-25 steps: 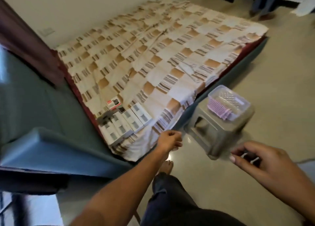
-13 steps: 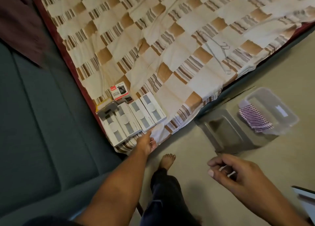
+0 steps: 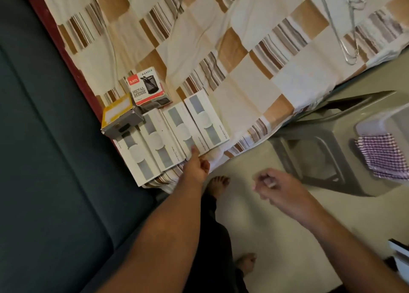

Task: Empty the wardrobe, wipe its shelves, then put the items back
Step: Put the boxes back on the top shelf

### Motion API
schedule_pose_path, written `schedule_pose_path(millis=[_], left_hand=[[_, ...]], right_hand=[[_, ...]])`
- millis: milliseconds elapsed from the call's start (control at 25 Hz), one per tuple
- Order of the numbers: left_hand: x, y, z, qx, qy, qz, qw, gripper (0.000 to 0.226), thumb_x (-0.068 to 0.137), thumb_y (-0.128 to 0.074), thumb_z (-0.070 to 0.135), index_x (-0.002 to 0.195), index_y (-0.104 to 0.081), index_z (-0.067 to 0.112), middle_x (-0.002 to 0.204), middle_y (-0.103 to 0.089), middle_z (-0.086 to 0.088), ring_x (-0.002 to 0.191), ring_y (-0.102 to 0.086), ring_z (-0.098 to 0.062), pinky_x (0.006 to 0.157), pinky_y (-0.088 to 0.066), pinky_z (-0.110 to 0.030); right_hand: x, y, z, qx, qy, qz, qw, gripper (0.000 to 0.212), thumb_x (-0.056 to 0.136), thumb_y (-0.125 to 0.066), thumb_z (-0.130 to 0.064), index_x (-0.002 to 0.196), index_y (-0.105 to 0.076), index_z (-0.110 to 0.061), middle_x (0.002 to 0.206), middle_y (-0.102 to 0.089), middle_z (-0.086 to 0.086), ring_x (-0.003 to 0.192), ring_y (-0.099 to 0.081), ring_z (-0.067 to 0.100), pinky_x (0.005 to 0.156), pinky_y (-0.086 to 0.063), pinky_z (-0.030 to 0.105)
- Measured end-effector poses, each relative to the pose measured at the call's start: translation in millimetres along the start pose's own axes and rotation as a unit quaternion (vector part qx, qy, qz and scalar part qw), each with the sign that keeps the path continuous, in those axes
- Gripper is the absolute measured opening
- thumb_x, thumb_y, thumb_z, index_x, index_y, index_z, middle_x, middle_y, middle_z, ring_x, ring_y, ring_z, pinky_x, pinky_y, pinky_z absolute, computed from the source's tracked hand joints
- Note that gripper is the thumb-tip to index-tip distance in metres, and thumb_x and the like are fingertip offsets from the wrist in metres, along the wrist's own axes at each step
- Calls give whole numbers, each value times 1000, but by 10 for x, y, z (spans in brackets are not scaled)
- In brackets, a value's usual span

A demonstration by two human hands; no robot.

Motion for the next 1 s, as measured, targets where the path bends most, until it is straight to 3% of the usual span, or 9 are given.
schedule_pose_path(millis=[160,280,440,520,600,640,800,920,1000], left_hand=[[367,159,-96,-17,16,-3,1000,67,81,-80,44,133,-57,9,122,-68,-7,96,-65,-19,61,-58,-25],[421,180,-60,-18,10,-7,1000,55,86,-78,38,127,-61,7,120,-69,-10,107,-67,-24,75,-61,-32],[354,185,-37,-17,15,-5,1000,52,88,-76,35,129,-60,6,121,-68,-13,103,-66,-23,59,-59,-28],[228,182,-42,-25,13,-6,1000,50,88,-75,38,123,-63,5,119,-68,-12,91,-65,-20,50,-56,-24],[76,159,-61,-28,-5,-32,999,57,86,-76,41,127,-62,5,126,-66,-13,91,-67,-18,53,-55,-24],[-39,138,-72,-24,-18,-51,998,61,85,-77,40,132,-58,6,128,-66,-14,96,-68,-19,60,-57,-26],[-684,-49,-107,76,-131,-102,983,43,92,-72,19,131,-54,15,117,-71,-19,101,-72,-33,81,-58,-38],[-1339,-274,-308,201,-177,-210,940,35,93,-69,9,126,-57,8,113,-72,-22,93,-72,-38,77,-59,-39],[-1719,-421,-521,290,-186,-274,898,32,91,-68,4,120,-57,7,111,-73,-21,90,-71,-38,71,-60,-37]], right_hand=[[1146,-263,-249,1,-2,6,1000,39,85,-75,-37,118,-64,-20,114,-69,0,97,-67,19,84,-57,37],[1730,-474,-379,-19,0,33,999,67,86,-74,-38,141,-46,-12,133,-56,4,106,-58,20,69,-48,22],[2136,-728,-277,-28,-14,62,998,80,70,-86,-43,132,-48,-10,124,-55,11,108,-61,34,80,-58,49],[2178,-720,-276,-23,-28,61,997,71,69,-89,-39,122,-55,-8,114,-59,12,97,-63,30,74,-61,41],[2076,-621,-336,2,-34,36,999,47,74,-86,-35,103,-61,-8,96,-63,11,78,-63,23,51,-54,21],[1968,-532,-324,37,-42,31,998,41,77,-85,-34,99,-61,-9,91,-65,10,73,-64,21,47,-50,19],[1195,51,24,245,-40,54,967,40,80,-84,-26,110,-63,-8,92,-68,9,69,-63,19,67,-50,32],[190,536,452,380,-34,111,918,41,82,-81,-15,114,-59,-3,95,-63,16,77,-55,27,75,-44,42],[-488,756,733,449,-30,153,880,52,76,-84,-18,117,-58,-1,100,-66,16,81,-58,25,74,-49,41]])
Point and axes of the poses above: each hand's wrist, its own x-axis towards the middle knuckle, its own y-axis out of the back of the hand, z = x × y, the point moved 4 cm from there along x, towards the middle knuckle
